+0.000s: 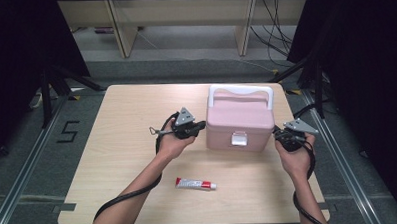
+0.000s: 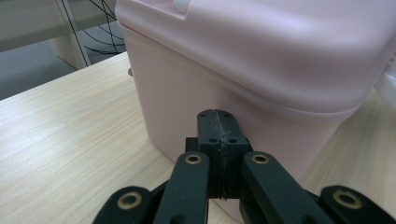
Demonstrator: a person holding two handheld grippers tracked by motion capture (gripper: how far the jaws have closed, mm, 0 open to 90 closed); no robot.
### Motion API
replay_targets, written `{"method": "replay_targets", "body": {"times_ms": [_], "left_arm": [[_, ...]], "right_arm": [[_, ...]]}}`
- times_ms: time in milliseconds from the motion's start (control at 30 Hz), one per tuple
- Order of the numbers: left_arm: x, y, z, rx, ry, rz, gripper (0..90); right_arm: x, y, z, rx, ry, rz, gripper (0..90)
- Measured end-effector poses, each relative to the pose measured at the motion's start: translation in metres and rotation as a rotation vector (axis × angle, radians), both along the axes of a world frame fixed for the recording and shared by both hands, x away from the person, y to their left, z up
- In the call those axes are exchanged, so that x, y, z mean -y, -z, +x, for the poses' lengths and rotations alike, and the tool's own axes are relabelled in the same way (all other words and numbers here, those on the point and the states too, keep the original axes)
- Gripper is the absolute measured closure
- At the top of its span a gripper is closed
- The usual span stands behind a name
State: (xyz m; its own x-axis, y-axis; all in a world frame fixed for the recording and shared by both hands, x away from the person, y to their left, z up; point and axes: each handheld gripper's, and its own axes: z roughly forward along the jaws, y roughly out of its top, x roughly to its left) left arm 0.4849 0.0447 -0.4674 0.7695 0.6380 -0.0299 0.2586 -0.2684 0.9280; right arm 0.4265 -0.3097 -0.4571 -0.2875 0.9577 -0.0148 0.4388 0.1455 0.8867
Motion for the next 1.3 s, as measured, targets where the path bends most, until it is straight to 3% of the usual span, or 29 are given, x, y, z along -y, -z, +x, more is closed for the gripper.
{"method": "replay_targets", "body": {"times_ms": [200, 300, 333, 433, 700, 767, 867, 900, 967, 1100, 1133, 1200, 1233, 1300], "left_arm": [[0.000, -0.001, -0.001, 0.011, 0.009, 0.015, 90.0], [0.000, -0.001, -0.002, 0.012, 0.013, 0.025, 90.0], [0.000, -0.001, -0.002, 0.017, 0.014, 0.029, 90.0], [0.000, -0.002, -0.005, 0.020, 0.019, 0.035, 90.0], [0.000, -0.001, -0.011, 0.025, 0.032, 0.030, 90.0], [0.000, -0.001, -0.014, 0.029, 0.040, 0.030, 90.0], [-0.001, -0.001, -0.017, 0.031, 0.040, 0.039, 90.0], [-0.001, 0.000, -0.017, 0.032, 0.040, 0.043, 90.0], [0.000, 0.000, -0.020, 0.029, 0.040, 0.036, 90.0], [0.000, 0.000, -0.024, 0.037, 0.050, 0.052, 90.0], [0.000, 0.000, -0.025, 0.035, 0.047, 0.054, 90.0], [0.000, 0.000, -0.027, 0.043, 0.049, 0.063, 90.0], [0.001, 0.001, -0.029, 0.041, 0.051, 0.059, 90.0], [0.001, 0.002, -0.031, 0.042, 0.054, 0.083, 90.0]], "right_arm": [[0.000, 0.001, 0.000, -0.003, -0.001, 0.022, 90.0], [0.002, 0.002, 0.001, 0.015, -0.025, 0.014, 90.0], [0.002, 0.001, -0.001, 0.001, -0.012, 0.005, 90.0], [0.001, 0.002, -0.001, 0.008, -0.024, 0.031, 90.0], [0.003, 0.001, -0.006, 0.010, -0.021, 0.012, 90.0], [0.001, 0.000, -0.011, -0.020, -0.003, 0.034, 90.0], [0.004, 0.000, -0.011, 0.009, -0.023, 0.000, 90.0], [0.004, 0.000, -0.011, 0.000, -0.026, -0.005, 90.0], [0.001, 0.000, -0.015, -0.021, -0.010, 0.030, 90.0], [0.004, 0.000, -0.017, -0.001, -0.020, 0.004, 90.0], [0.001, 0.000, -0.020, -0.021, -0.011, 0.035, 90.0], [0.004, 0.000, -0.020, -0.002, -0.034, 0.008, 90.0], [0.002, 0.001, -0.022, -0.002, -0.019, 0.029, 90.0], [0.005, 0.000, -0.024, 0.010, -0.032, -0.003, 90.0]]}}
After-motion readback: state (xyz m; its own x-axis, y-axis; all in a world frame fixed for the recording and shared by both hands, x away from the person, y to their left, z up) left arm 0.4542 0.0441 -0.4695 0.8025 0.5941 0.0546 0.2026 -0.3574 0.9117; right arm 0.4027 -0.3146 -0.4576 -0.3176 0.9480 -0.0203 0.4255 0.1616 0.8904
